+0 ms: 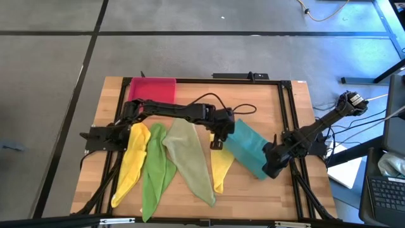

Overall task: Fold microfiber towels
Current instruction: Fold the blue microfiber towel

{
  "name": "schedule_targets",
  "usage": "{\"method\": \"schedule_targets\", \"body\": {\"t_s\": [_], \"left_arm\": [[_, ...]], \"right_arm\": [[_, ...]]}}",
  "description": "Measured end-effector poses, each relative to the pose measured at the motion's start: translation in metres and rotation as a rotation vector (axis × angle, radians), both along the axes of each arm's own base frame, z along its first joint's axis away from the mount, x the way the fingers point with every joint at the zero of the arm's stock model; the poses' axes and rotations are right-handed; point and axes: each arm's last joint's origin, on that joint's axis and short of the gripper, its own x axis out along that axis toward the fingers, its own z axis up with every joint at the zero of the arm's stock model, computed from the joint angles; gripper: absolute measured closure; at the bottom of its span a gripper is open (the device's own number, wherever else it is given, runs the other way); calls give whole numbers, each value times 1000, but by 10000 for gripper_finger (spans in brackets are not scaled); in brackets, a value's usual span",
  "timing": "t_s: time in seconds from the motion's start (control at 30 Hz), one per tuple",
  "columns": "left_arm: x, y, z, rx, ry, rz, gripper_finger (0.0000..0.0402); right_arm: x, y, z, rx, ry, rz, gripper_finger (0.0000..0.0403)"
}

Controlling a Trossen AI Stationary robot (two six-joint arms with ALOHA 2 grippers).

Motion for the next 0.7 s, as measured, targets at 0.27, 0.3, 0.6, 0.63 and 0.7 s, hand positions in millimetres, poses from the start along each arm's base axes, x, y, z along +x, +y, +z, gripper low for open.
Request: {"method": "schedule_targets", "body": {"t_s": [0.27,0.3,0.6,0.63,0.7], "left_arm": [[15,19,-19,27,-66,42,402],[18,21,-20,32,-87,48,401],[25,33,-27,57,-141,83,401],[26,34,-27,68,-155,85,401],[28,35,-28,86,-165,83,401]], "right_arm": [[-12,-9,-12,-108,107,-8,398],[-14,-10,-16,-116,121,-8,398],[-23,-17,-35,-175,169,-12,398],[-23,-17,-35,-177,167,-12,398],[-23,-18,-36,-186,164,-16,398]]}}
